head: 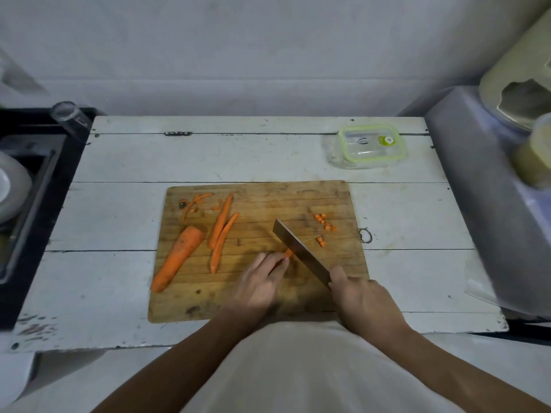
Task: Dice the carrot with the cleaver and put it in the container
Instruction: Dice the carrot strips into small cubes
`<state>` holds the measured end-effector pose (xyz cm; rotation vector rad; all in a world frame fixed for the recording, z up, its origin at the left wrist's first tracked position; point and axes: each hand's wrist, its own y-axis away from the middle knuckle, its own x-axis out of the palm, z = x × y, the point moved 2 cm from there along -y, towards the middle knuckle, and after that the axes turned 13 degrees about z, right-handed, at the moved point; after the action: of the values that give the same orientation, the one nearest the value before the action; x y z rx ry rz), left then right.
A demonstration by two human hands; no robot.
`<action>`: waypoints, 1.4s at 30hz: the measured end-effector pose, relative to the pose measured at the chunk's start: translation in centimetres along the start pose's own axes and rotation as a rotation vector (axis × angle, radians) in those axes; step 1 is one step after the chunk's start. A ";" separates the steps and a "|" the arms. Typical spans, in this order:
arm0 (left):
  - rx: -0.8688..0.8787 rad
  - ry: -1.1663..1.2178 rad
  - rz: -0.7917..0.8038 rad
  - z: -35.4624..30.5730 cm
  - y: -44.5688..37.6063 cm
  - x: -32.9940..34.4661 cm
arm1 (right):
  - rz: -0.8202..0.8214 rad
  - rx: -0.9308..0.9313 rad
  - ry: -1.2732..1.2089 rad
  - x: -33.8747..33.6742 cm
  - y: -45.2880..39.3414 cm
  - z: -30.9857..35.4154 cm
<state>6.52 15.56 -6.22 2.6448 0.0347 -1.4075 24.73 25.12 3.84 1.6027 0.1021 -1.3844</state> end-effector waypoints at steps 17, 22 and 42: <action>-0.073 -0.056 0.027 0.1 0.4 -0.4 | -0.041 0.042 -0.027 -0.2 -2.9 0.3; -0.070 0.001 0.012 -0.9 -1.2 -1.0 | -0.130 0.105 -0.011 -2.1 -3.8 -2.7; 0.057 -0.191 -0.001 -0.7 -2.2 -0.5 | -0.040 0.094 0.018 -0.4 -0.9 -1.1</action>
<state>6.68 17.90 -5.68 2.5407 -0.0256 -1.6778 24.79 26.56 3.50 1.6993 0.0812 -1.4240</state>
